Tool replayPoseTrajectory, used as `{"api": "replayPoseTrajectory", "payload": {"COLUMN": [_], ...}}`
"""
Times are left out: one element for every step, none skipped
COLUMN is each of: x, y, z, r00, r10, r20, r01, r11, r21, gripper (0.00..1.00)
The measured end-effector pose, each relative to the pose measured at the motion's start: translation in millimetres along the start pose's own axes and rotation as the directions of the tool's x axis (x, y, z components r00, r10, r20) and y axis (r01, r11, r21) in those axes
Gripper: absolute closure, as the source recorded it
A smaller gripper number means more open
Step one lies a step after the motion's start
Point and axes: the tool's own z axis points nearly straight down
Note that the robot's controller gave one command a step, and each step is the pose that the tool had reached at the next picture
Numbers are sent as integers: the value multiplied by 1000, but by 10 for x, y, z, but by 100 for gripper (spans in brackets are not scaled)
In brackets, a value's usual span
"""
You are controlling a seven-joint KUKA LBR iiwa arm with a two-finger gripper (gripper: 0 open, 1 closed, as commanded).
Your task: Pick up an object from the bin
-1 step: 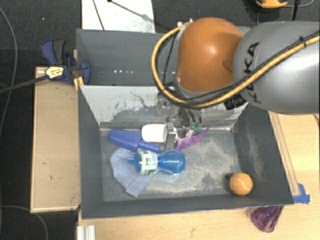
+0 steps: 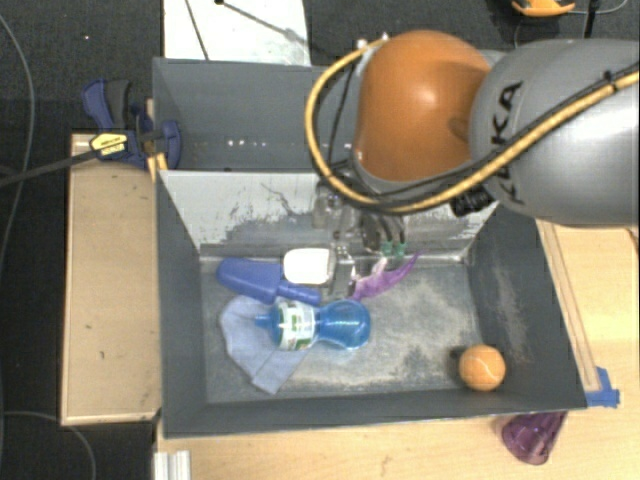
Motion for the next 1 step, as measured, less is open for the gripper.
{"api": "replayPoseTrajectory", "payload": {"x": [114], "y": [-224], "z": [361], "r00": [1000], "r10": [23], "r20": [5], "r01": [-23], "r11": [1000], "r21": [-2], "gripper": [0]}}
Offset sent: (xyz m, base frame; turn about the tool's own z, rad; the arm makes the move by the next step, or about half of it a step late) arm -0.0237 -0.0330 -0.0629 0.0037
